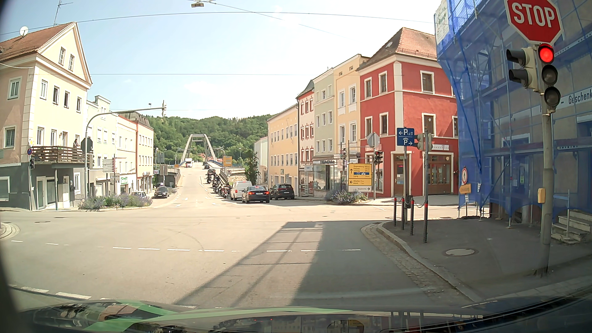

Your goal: Follow the waypoints while adhering to traffic rules and regulations

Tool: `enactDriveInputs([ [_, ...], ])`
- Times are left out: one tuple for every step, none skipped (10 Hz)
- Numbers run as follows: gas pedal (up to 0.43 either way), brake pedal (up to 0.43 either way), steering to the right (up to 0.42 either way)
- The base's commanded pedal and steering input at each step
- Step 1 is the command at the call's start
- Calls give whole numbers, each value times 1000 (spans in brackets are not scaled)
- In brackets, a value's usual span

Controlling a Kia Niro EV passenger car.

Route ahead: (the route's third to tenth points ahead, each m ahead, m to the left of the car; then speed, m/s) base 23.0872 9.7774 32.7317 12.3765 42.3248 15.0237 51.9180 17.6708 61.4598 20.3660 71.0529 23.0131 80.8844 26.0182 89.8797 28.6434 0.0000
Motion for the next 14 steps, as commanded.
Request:
enactDriveInputs([
  [0, 311, 21],
  [0, 311, 21],
  [0, 311, 21],
  [0, 311, 21],
  [0, 311, 21],
  [0, 311, 21],
  [0, 311, 21],
  [0, 311, 21],
  [0, 311, 21],
  [0, 311, 21],
  [0, 311, 21],
  [0, 311, 21],
  [0, 317, 21],
  [0, 317, 21],
])
